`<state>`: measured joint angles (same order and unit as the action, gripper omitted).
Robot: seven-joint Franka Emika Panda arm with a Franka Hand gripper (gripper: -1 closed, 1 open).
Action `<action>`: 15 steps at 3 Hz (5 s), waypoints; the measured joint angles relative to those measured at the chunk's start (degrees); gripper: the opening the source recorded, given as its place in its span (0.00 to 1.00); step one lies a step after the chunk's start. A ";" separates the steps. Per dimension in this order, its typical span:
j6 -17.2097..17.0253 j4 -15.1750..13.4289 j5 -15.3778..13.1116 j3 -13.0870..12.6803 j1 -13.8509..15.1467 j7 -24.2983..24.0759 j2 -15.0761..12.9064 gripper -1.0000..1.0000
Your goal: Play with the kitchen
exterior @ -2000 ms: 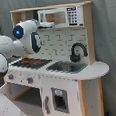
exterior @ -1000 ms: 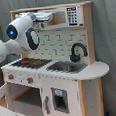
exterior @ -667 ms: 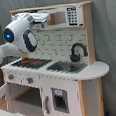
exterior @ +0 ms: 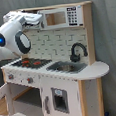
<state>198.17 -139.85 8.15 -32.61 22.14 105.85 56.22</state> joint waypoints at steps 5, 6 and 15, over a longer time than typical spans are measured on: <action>-0.29 -6.92 2.47 -4.29 5.63 -29.82 17.17 1.00; -0.69 -9.93 3.41 -5.17 6.84 -35.86 21.94 1.00; -17.20 -9.41 4.63 -13.49 18.43 -79.73 30.03 1.00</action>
<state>180.97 -149.26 12.77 -46.11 40.56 26.12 86.25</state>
